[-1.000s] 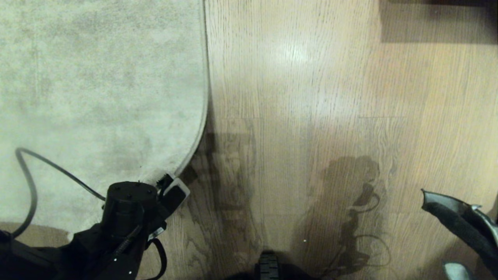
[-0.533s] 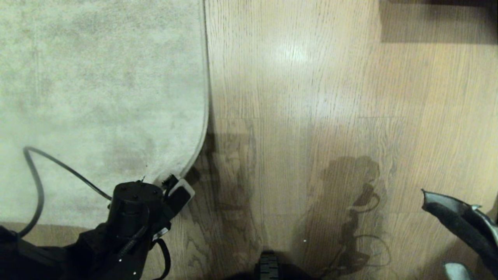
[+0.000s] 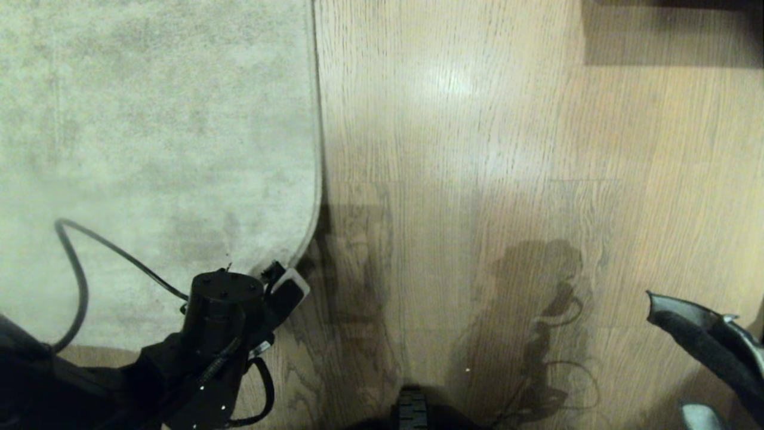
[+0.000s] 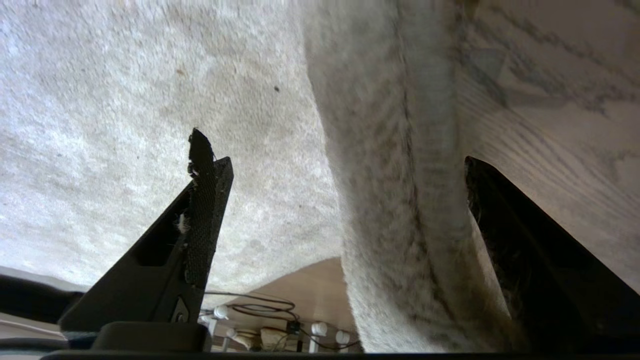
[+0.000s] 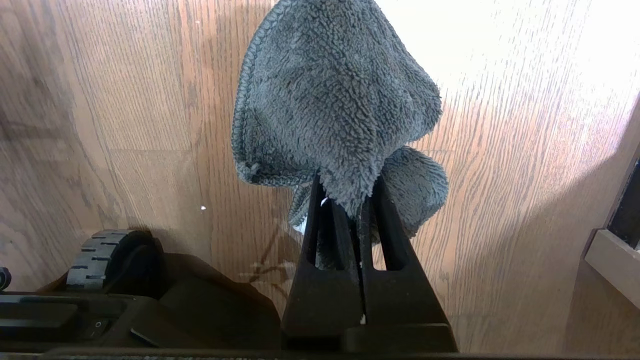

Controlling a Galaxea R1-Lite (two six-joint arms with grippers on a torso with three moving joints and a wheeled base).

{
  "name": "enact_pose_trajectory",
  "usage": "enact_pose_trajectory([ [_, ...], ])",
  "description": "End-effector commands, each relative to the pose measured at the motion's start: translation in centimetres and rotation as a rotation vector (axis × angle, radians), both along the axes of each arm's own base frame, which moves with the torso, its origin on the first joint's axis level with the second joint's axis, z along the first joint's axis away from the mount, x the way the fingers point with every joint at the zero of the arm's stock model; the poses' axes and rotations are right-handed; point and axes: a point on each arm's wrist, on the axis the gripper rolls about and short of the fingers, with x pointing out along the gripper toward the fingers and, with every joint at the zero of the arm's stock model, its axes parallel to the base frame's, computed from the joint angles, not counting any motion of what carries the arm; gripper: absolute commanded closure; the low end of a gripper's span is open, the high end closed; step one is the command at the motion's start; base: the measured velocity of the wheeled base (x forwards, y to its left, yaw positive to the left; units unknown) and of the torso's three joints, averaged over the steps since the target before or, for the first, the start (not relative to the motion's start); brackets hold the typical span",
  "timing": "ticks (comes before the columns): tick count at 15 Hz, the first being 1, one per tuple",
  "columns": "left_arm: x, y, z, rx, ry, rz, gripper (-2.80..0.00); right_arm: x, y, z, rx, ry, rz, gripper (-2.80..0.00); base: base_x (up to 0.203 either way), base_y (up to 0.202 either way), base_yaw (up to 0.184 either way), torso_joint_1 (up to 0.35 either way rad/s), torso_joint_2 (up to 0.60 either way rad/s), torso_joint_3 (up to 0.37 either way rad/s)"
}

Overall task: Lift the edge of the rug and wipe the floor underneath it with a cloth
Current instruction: Lift up the carpet

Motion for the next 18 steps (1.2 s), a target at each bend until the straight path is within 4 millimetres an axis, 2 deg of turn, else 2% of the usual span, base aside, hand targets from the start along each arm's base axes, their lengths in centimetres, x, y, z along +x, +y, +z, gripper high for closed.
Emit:
enact_pose_trajectory([
  [1, 0.4, -0.5, 0.0, 0.000, -0.007, -0.004, -2.80, 0.0, 0.0, 0.0, 0.000, -0.001, 0.001, 0.00, 0.000, 0.000, 0.000, 0.000, 0.00, 0.000],
  [5, 0.7, -0.9, 0.0, -0.003, -0.011, -0.008, -2.80, 0.0, 0.0, 0.0, 0.000, -0.001, 0.001, 0.00, 0.000, 0.000, 0.000, 0.000, 0.00, 0.000],
  [6, 0.7, -0.9, 0.0, -0.003, -0.010, -0.009, 0.00, 0.0, 0.0, 0.0, 0.000, 0.001, 0.001, 0.00, 0.000, 0.000, 0.000, 0.000, 0.00, 0.000],
  [12, 0.8, -0.5, -0.6, 0.006, 0.008, 0.009, 0.00, 0.0, 0.0, 0.0, 0.000, -0.001, 0.001, 0.00, 0.000, 0.000, 0.000, 0.000, 0.00, 0.000],
  [18, -0.8, 1.1, -2.4, -0.079, 0.040, 0.084, 0.00, 0.0, 0.0, 0.0, 0.000, 0.001, 0.001, 0.00, 0.000, 0.000, 0.000, 0.000, 0.00, 0.000],
])
